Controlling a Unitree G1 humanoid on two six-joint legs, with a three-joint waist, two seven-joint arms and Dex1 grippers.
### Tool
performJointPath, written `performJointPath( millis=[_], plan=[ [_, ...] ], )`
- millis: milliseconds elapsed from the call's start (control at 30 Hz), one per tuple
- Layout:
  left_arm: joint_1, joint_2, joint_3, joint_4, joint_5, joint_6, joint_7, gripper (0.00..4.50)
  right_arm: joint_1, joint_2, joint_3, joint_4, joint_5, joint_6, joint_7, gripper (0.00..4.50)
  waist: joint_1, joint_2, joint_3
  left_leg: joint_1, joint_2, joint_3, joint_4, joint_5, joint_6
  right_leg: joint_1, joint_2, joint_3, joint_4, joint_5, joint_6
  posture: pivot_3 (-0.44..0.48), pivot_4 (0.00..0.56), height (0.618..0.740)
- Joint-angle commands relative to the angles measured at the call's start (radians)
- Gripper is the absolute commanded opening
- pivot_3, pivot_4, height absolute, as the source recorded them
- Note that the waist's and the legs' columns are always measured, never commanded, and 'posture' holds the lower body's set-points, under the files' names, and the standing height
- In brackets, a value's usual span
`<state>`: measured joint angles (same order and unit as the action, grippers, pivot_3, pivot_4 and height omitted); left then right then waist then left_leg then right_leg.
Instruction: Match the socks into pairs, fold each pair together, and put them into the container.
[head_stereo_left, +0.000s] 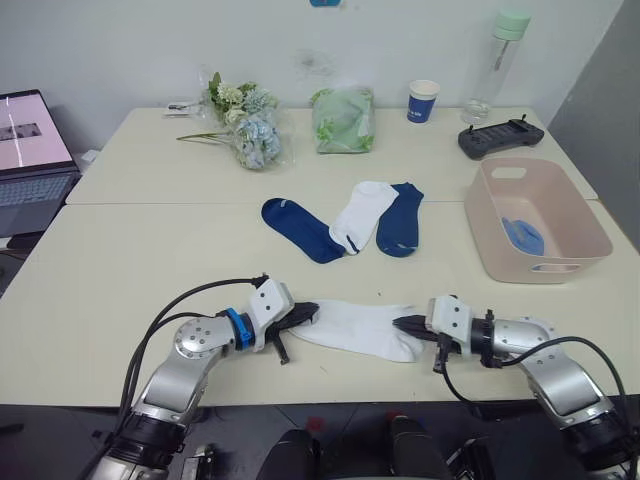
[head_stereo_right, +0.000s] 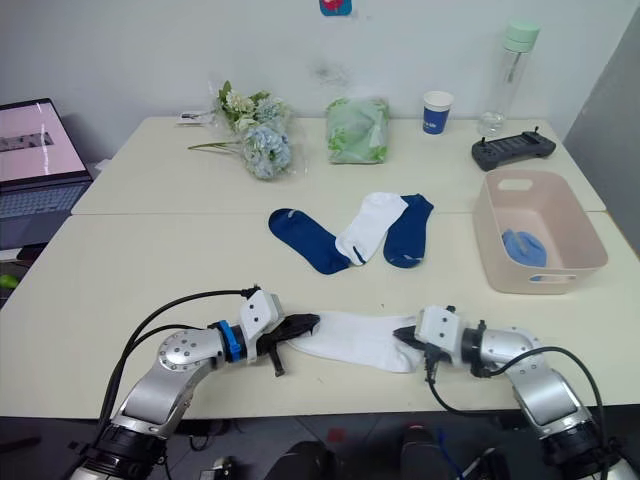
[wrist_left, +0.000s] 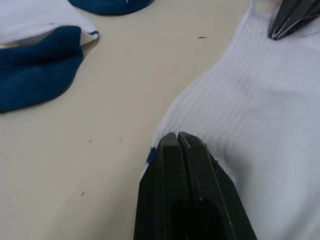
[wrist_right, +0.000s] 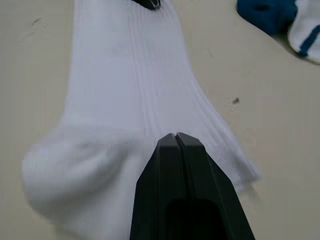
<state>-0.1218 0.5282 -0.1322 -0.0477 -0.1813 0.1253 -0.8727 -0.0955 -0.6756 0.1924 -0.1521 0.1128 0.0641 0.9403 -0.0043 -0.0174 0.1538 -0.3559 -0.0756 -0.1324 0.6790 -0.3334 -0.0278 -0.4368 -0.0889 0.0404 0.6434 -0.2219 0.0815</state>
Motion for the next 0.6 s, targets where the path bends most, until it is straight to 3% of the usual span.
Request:
performJointPath(
  millis=[33,200,433,600],
  plan=[
    [0.013,0.016,0.026,-0.037,-0.033,0.004,-0.021,0.00,0.010,-0.010,-0.047,-0.028,0.054,-0.014,0.026,0.02,-0.001,0.000,0.000,0.000,0.000,0.000,0.000,0.000,0.000,0.000,0.000,0.000,0.000,0.000,0.000,0.000,0.150,0.740],
    [0.033,0.053,0.025,-0.176,-0.083,0.047,-0.063,0.00,0.013,0.004,-0.073,-0.155,0.208,0.076,0.075,0.02,-0.001,0.000,0.000,-0.001,0.002,0.000,0.000,0.000,0.000,-0.001,0.000,0.000,0.000,0.000,0.000,0.000,0.150,0.740],
    [0.107,0.100,-0.016,-0.197,-0.016,0.068,-0.043,0.00,0.062,-0.046,0.029,-0.140,0.075,0.074,0.080,0.02,0.000,0.000,0.000,0.000,0.001,0.000,-0.001,0.000,0.000,-0.001,0.000,0.000,0.000,0.000,0.000,0.000,0.150,0.740],
    [0.128,0.119,-0.030,-0.158,0.036,0.065,-0.024,0.00,0.082,-0.096,0.016,-0.119,0.046,0.051,0.087,0.02,0.002,0.000,0.000,0.001,0.000,0.000,-0.001,0.000,0.000,0.001,0.000,0.000,-0.001,0.000,0.000,0.000,0.150,0.740]
  ],
)
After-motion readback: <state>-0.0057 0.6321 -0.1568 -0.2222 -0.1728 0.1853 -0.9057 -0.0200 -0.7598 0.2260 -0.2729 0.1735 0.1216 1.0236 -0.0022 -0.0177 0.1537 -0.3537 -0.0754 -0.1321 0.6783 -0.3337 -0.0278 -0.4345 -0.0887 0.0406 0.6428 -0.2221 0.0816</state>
